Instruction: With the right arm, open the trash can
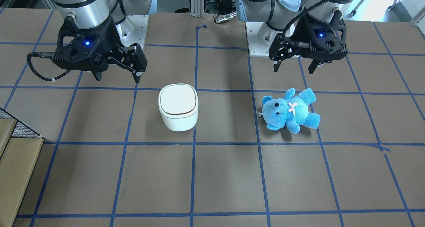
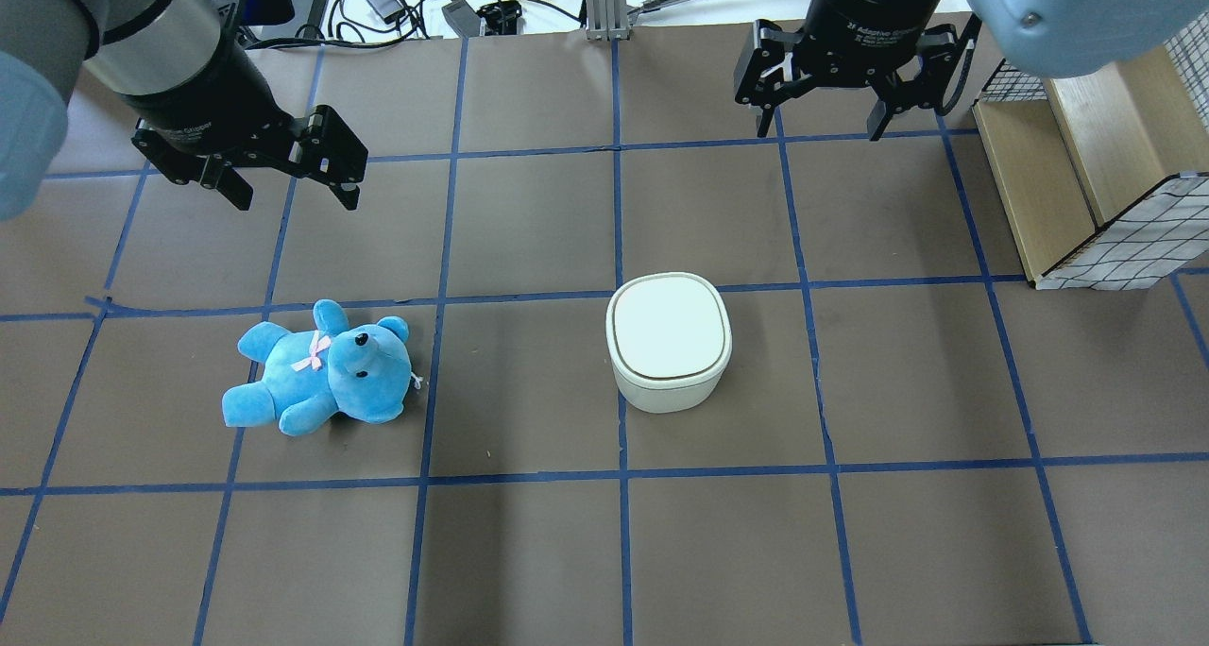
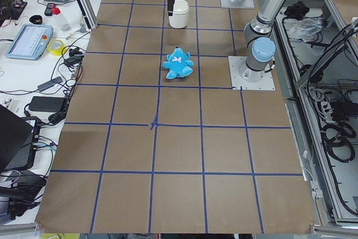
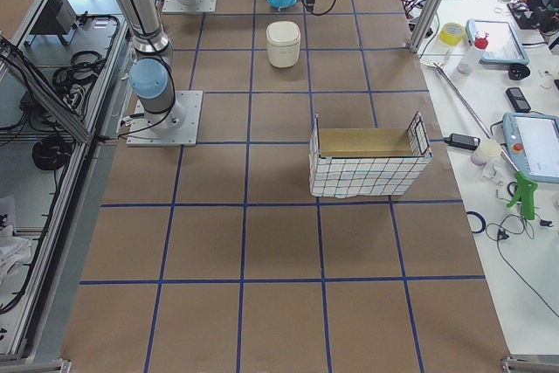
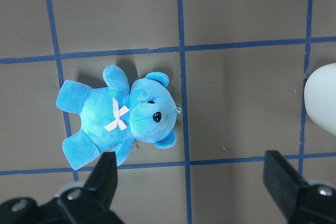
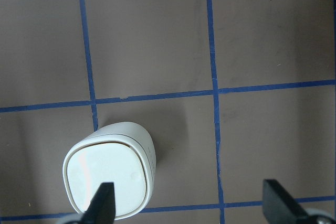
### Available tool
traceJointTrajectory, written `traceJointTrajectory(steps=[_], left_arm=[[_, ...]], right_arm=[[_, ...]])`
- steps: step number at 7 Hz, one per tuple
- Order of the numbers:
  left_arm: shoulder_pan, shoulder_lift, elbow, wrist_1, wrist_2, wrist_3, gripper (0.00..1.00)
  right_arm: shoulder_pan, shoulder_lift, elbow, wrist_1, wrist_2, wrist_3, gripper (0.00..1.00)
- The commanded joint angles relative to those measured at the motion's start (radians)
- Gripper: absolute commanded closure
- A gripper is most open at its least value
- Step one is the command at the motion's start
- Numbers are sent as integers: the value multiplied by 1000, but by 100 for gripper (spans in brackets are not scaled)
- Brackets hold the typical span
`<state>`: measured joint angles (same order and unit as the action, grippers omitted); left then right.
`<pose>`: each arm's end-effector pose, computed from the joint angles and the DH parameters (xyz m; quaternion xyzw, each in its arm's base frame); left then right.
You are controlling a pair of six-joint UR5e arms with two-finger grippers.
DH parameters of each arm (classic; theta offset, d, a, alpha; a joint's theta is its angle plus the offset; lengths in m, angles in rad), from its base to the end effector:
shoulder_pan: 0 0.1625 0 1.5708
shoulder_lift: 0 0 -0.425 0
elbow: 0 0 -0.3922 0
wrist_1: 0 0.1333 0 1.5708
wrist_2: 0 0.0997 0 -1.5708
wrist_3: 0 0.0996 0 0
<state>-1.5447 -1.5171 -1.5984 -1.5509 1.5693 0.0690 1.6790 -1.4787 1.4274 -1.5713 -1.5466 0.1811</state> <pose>-0.1211 -0.4768 0.5022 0.0215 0.9995 -0.0230 0.0003 0.1927 -0.5177 0.5115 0.0361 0.9989 -0.0239 0.0157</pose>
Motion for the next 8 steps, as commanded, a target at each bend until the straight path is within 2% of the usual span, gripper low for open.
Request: traceJointTrajectory(steps=[1, 6, 7, 8], left_arm=[[0, 0, 0, 0, 0, 0, 0], [0, 0, 0, 0, 0, 0, 0], [0, 0, 0, 0, 0, 0, 0], [0, 0, 0, 0, 0, 0, 0]], right_arm=[[-2, 1, 1, -1, -3, 8, 0], [2, 1, 53, -13, 8, 14, 0], [5, 0, 54, -57, 17, 79, 35], [36, 8, 62, -55, 17, 157, 86]])
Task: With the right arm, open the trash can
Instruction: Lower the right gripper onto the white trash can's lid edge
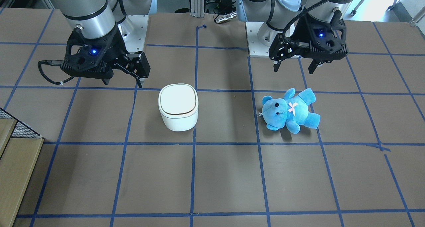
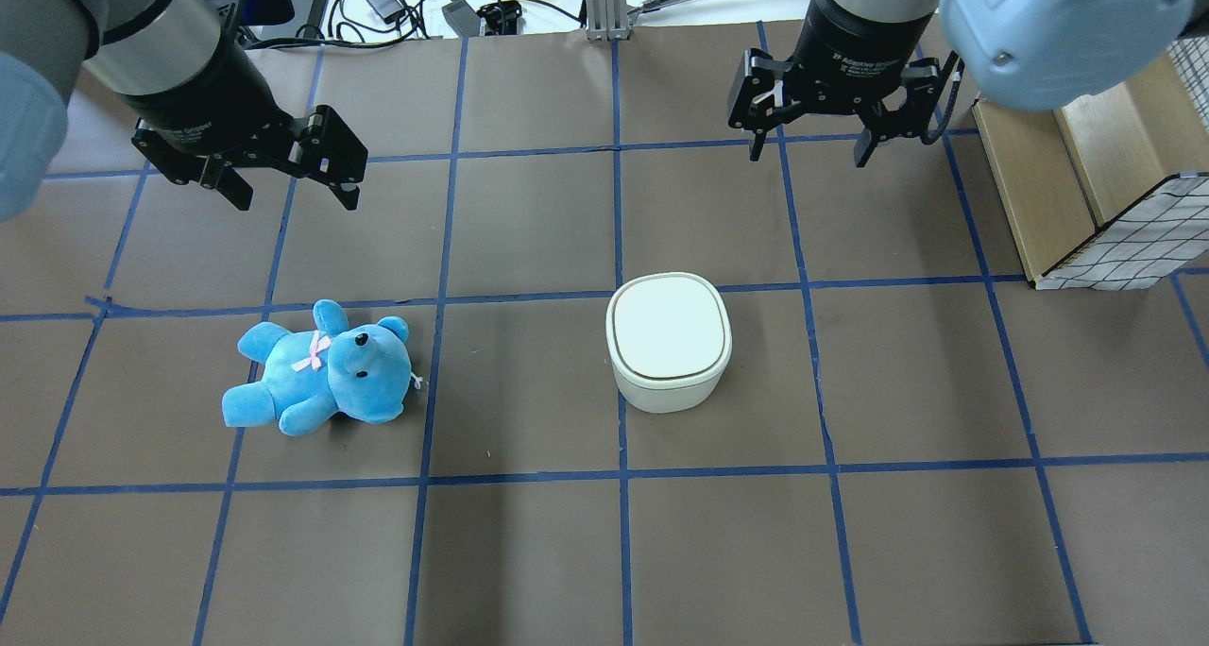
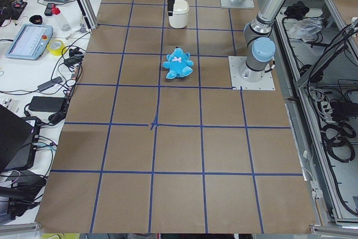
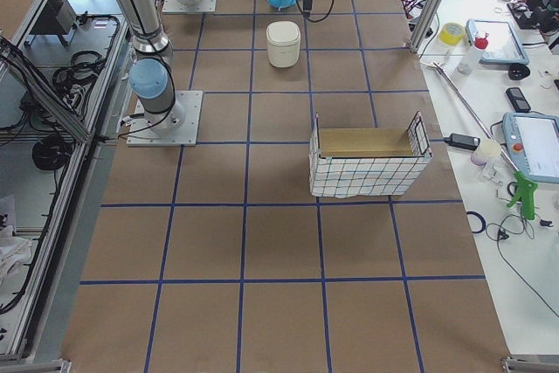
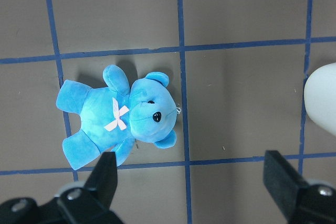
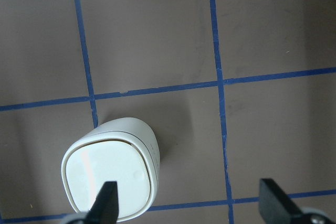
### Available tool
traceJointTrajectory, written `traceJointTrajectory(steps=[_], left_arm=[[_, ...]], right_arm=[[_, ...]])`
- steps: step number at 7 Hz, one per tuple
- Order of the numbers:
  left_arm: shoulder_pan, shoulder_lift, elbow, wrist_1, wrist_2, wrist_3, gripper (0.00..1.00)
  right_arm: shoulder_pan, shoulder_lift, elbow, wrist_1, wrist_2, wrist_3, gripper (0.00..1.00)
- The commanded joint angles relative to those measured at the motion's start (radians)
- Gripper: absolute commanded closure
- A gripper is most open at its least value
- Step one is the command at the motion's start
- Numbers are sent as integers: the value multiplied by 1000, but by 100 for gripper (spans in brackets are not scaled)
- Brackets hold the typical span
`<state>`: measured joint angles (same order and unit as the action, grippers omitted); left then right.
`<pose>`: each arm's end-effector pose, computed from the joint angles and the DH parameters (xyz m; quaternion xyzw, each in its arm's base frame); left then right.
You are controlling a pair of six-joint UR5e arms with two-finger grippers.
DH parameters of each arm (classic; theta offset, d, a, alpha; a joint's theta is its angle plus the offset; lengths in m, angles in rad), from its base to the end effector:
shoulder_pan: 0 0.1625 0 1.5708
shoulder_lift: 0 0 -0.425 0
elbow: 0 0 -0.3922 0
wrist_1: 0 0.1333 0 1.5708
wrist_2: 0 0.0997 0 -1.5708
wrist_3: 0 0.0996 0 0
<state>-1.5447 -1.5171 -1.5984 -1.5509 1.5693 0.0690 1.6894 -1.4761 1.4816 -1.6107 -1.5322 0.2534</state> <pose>-0.1211 -0.4768 0.5022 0.0215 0.9995 -0.0230 0.0003 0.1995 -0.5155 0.4874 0.0670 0.9974 -0.0133 0.0221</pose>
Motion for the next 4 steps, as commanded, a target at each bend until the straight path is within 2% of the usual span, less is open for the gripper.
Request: traceJointTrajectory(steps=[1, 2, 3, 4], left_arm=[[0, 0, 0, 0, 0, 0, 0], [0, 0, 0, 0, 0, 0, 0], [0, 0, 0, 0, 0, 0, 0], [0, 0, 0, 0, 0, 0, 0]], right_arm=[[91, 16, 64, -31, 3, 105, 100], [142, 17, 133, -66, 3, 130, 100], [174, 36, 190, -157, -8, 161, 100], [180, 39, 245, -178, 4, 159, 100]])
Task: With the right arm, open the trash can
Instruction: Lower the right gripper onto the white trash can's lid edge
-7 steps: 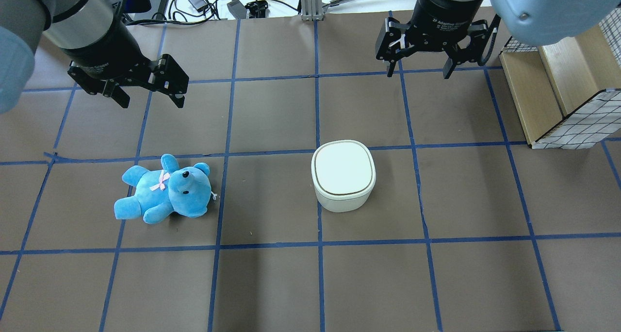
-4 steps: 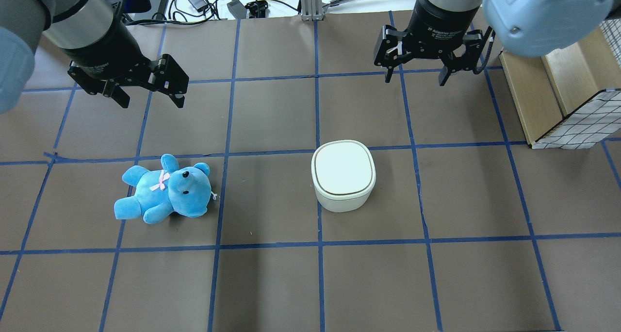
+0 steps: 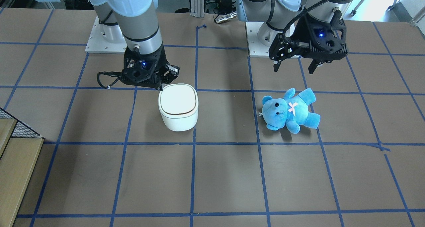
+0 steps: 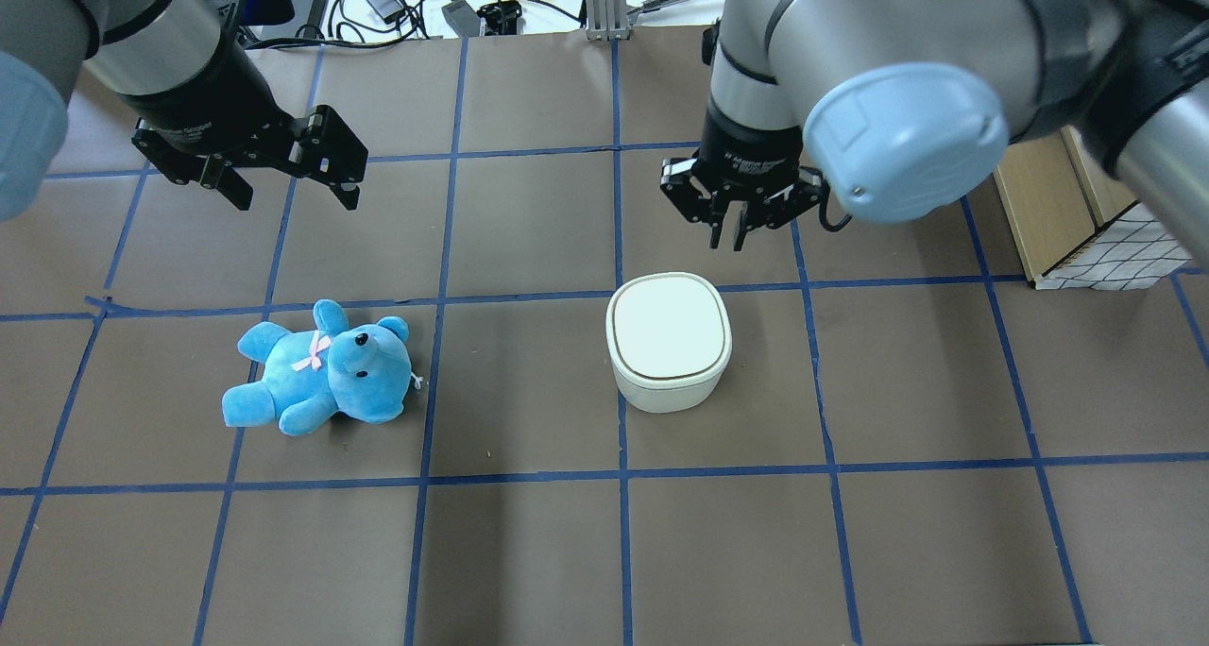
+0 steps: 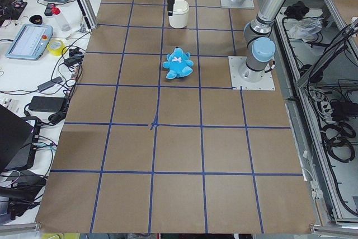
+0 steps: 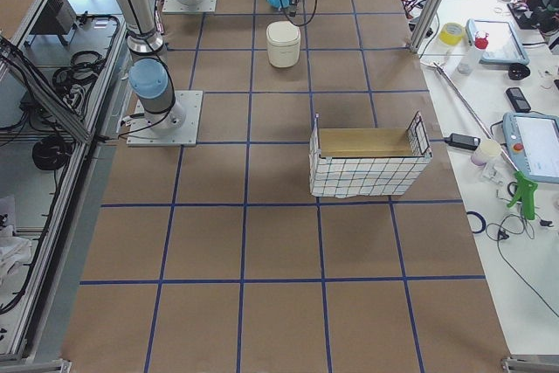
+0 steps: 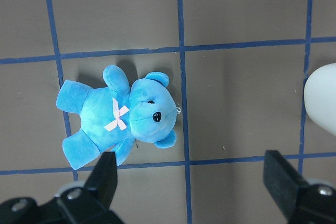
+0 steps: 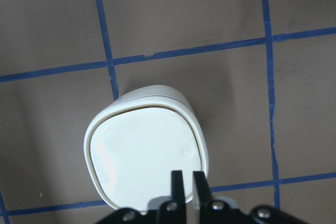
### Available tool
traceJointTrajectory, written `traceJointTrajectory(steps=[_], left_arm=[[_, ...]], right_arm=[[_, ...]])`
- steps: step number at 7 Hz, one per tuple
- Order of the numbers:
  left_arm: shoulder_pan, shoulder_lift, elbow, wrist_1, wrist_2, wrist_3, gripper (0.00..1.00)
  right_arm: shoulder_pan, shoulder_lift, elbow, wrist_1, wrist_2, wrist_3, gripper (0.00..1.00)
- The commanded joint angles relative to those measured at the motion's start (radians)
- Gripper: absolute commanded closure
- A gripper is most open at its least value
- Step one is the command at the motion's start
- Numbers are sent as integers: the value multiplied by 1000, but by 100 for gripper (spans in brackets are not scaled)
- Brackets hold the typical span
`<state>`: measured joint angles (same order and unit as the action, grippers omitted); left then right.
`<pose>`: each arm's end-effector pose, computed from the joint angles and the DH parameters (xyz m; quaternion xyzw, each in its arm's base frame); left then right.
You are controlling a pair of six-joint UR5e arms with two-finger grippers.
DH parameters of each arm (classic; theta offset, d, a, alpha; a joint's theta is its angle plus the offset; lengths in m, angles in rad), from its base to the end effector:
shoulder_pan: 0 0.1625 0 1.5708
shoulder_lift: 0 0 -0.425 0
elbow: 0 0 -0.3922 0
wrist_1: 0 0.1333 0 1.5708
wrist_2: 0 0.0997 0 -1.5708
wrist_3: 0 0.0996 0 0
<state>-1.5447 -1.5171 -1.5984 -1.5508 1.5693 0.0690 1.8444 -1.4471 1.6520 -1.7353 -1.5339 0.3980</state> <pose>-0.1211 -0.4768 0.5022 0.0215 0.9995 -0.0231 0.0003 0.2756 -0.4752 0.4010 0.0625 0.9977 0.0251 0.0108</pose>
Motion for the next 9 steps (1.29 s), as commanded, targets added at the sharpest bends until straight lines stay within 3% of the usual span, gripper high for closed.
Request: traceJointTrajectory(steps=[1, 7, 8, 9], left_arm=[[0, 0, 0, 0, 0, 0, 0], [0, 0, 0, 0, 0, 0, 0], [0, 0, 0, 0, 0, 0, 0], [0, 0, 0, 0, 0, 0, 0]], right_arm=[[27, 17, 118, -111, 6, 12, 100], [30, 53, 180, -152, 4, 4, 100], [29, 45, 173, -153, -2, 5, 87], [27, 25, 154, -153, 3, -1, 1]])
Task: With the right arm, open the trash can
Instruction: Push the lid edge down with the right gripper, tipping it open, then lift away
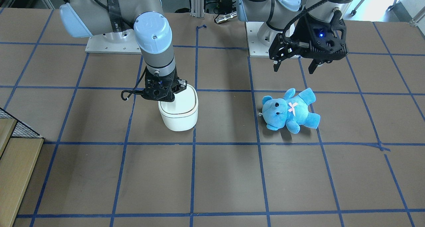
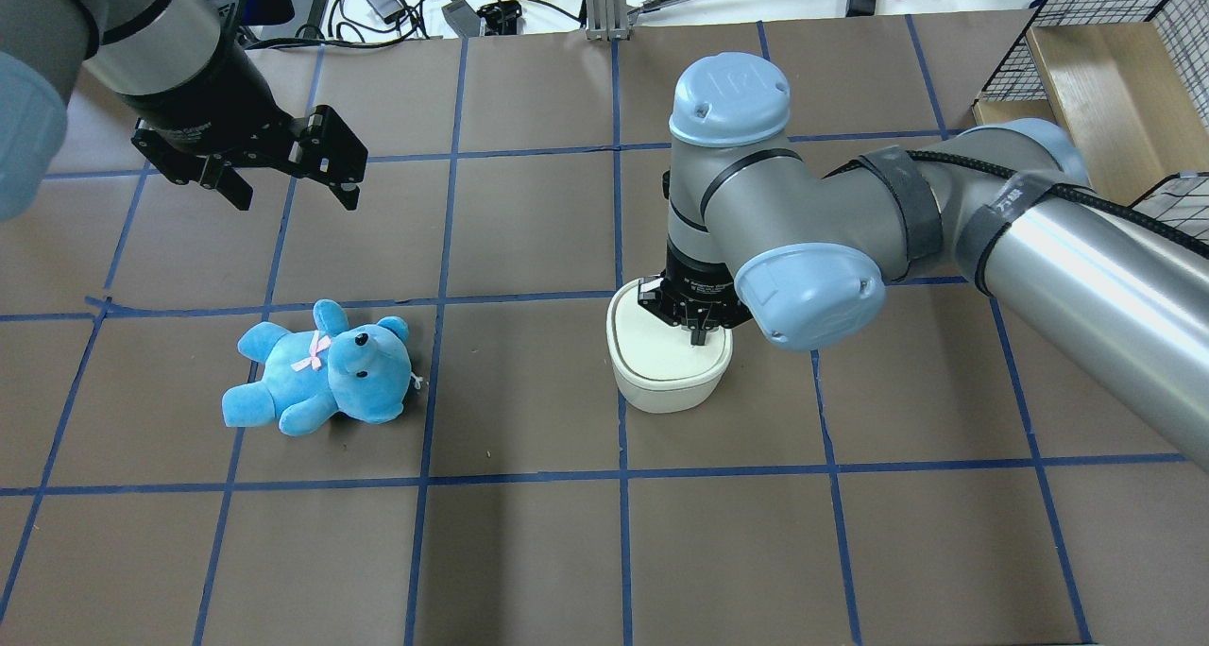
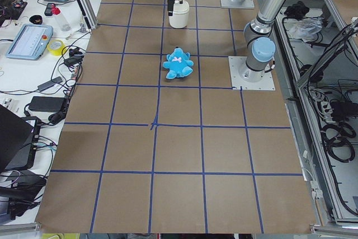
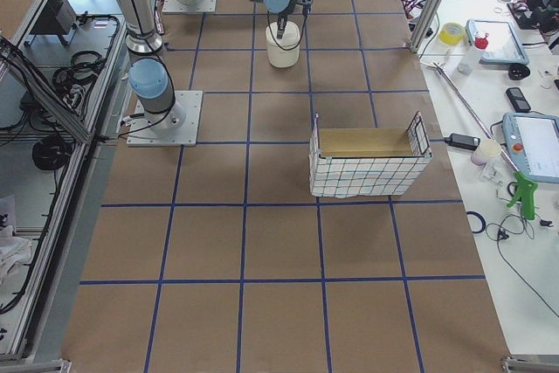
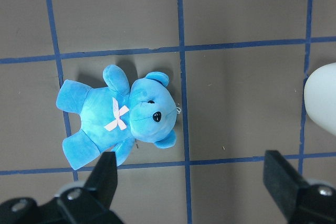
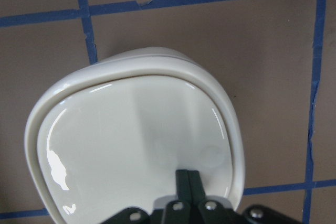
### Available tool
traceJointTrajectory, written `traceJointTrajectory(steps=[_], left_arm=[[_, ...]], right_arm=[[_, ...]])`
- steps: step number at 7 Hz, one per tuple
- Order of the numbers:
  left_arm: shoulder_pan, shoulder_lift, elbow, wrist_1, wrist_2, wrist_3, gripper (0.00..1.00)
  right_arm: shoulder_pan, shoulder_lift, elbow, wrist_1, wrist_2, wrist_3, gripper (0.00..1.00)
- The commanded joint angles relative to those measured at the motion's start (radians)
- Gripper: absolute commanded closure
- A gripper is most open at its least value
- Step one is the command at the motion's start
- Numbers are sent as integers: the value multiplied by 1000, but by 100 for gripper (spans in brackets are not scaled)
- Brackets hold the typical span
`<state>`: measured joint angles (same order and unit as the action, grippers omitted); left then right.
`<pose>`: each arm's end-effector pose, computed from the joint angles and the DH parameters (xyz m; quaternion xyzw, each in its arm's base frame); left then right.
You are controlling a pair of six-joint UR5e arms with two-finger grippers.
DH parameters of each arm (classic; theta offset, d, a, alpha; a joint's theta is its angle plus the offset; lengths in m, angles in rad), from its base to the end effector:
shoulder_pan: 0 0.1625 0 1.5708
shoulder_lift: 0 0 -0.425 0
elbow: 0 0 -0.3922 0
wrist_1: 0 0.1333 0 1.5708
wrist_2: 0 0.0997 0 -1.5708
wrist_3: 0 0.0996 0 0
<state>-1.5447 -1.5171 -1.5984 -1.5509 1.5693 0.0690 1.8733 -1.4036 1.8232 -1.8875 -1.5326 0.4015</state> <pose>-0.1211 -0.4768 0.5022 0.0215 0.9995 -0.0230 0.0003 0.2852 -0.4535 0.3126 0.0504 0.9972 0.0548 0.0002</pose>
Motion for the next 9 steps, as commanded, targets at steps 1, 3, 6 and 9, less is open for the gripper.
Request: traceJointTrajectory(steps=[1, 3, 6, 9], left_arm=[[0, 0, 0, 0, 0, 0, 0], [0, 0, 0, 0, 0, 0, 0], [0, 0, 0, 0, 2, 0, 0], [0, 0, 0, 0, 0, 0, 0]], right_arm=[[-6, -43, -54, 5, 6, -4, 0], [-40, -61, -210, 136, -15, -127, 0], [-222, -77, -360, 283, -26, -352, 0], [-238, -91, -355, 284, -23, -346, 0]])
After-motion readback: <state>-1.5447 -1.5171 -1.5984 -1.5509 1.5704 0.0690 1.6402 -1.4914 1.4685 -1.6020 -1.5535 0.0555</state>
